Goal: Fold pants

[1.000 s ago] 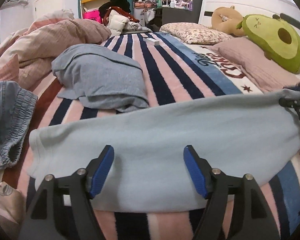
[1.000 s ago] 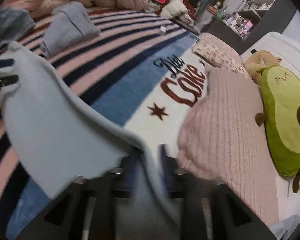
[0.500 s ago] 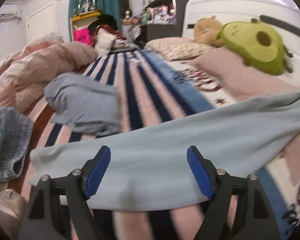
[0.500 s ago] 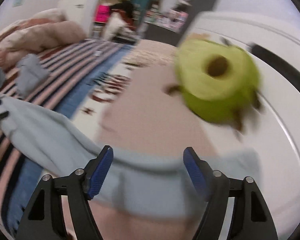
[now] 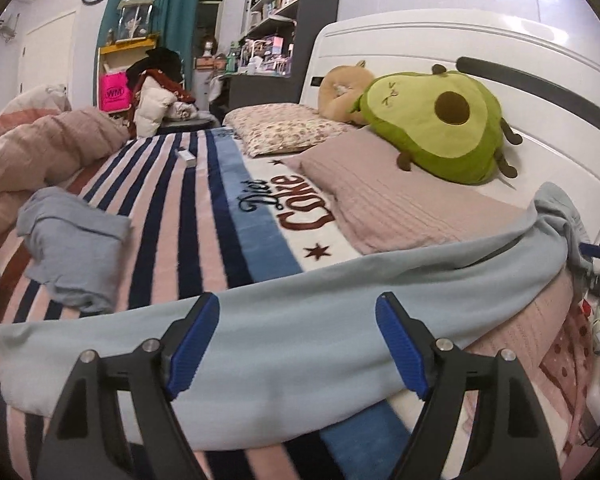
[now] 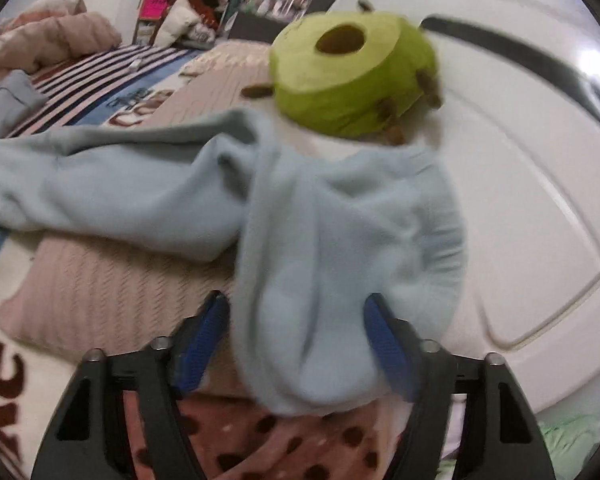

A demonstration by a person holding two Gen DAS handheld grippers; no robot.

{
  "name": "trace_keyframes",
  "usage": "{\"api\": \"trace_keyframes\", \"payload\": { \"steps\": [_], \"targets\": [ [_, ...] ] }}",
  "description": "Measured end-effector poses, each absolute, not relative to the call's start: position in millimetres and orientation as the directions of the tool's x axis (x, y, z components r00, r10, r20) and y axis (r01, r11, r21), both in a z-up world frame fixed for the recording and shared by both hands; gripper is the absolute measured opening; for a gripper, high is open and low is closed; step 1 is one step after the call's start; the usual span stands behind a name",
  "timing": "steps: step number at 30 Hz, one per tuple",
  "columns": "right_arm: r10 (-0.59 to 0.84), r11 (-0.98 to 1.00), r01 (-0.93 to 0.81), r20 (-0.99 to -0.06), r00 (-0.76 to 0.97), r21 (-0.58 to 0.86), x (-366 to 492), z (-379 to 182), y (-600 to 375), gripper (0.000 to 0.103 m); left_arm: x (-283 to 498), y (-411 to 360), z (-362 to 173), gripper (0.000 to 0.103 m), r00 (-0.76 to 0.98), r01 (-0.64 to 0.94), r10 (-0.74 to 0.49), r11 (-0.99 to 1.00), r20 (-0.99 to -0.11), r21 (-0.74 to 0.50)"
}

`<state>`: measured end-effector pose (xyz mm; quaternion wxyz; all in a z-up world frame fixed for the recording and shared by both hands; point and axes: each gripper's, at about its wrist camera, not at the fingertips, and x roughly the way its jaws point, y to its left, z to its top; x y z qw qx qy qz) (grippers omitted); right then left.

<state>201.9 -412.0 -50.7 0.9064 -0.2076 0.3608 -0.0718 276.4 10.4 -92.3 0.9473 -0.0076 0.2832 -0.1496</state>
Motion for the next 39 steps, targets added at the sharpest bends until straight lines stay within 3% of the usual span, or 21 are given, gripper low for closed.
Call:
{"api": "trace_keyframes", "payload": {
  "steps": [1, 2, 6, 15, 16, 20, 23, 25, 26, 29, 31, 36, 37, 39],
  "targets": [
    [-0.299, 0.897, -0.002, -0.611, 0.733, -0.442, 203, -48, -414, 0.011, 276, 6, -95, 0.077, 0.798, 0.281, -0.283, 0.956, -0.532, -0.086],
    [-0.298, 0.9, 0.009, -0.6, 0.743, -0.435, 202, -39, -419, 0.003, 276, 3, -98, 0.077, 0.801, 0.282, -0.276, 0.957, -0.531, -0.072],
    [-0.311, 0.898, 0.038, -0.573, 0.759, -0.438, 206, -12, -434, 0.003, 283, -1, -117, 0.077, 0.784, 0.285, -0.273, 0.956, -0.558, -0.068],
    [-0.306, 0.901, 0.013, -0.614, 0.728, -0.434, 268, 40, -451, 0.003, 287, 10, -131, 0.077, 0.785, 0.254, -0.227, 0.967, -0.576, -0.034],
    [-0.321, 0.894, 0.013, -0.619, 0.717, -0.448, 279, 41, -451, 0.006, 286, 12, -133, 0.077, 0.785, 0.248, -0.22, 0.968, -0.579, -0.033],
    [-0.407, 0.848, 0.044, -0.595, 0.694, -0.529, 313, 31, -446, 0.039, 287, 13, -139, 0.077, 0.771, 0.239, -0.214, 0.97, -0.599, -0.038],
    [-0.39, 0.886, 0.097, -0.615, 0.686, -0.454, 328, 31, -464, 0.049, 288, 9, -141, 0.077, 0.768, 0.245, -0.212, 0.969, -0.605, -0.029],
    [-0.374, 0.911, 0.157, -0.601, 0.706, -0.382, 330, 36, -480, 0.049, 287, 6, -142, 0.077, 0.767, 0.251, -0.211, 0.968, -0.606, -0.02],
    [-0.345, 0.927, 0.164, -0.594, 0.727, -0.338, 327, 40, -485, 0.053, 287, 6, -143, 0.077, 0.763, 0.255, -0.217, 0.967, -0.609, -0.025],
    [-0.027, 0.994, 0.087, -0.646, 0.763, 0.061, 319, 50, -520, 0.069, 290, 6, -144, 0.077, 0.747, 0.266, -0.244, 0.962, -0.619, -0.059],
    [0.085, 0.982, 0.055, -0.69, 0.719, 0.179, 319, 51, -535, 0.069, 290, 7, -145, 0.077, 0.745, 0.262, -0.24, 0.963, -0.622, -0.058],
    [-0.081, 0.996, 0.045, -0.593, 0.801, -0.076, 279, 71, -518, 0.082, 291, 7, -145, 0.077, 0.747, 0.258, -0.236, 0.964, -0.621, -0.057],
    [-0.085, 0.995, 0.036, -0.578, 0.811, -0.097, 271, 73, -515, 0.09, 291, 7, -145, 0.077, 0.746, 0.259, -0.236, 0.964, -0.622, -0.056],
    [-0.075, 0.993, 0.011, -0.565, 0.822, -0.115, 257, 77, -508, 0.094, 291, 7, -146, 0.077, 0.744, 0.261, -0.237, 0.964, -0.625, -0.055]
  ]
}}
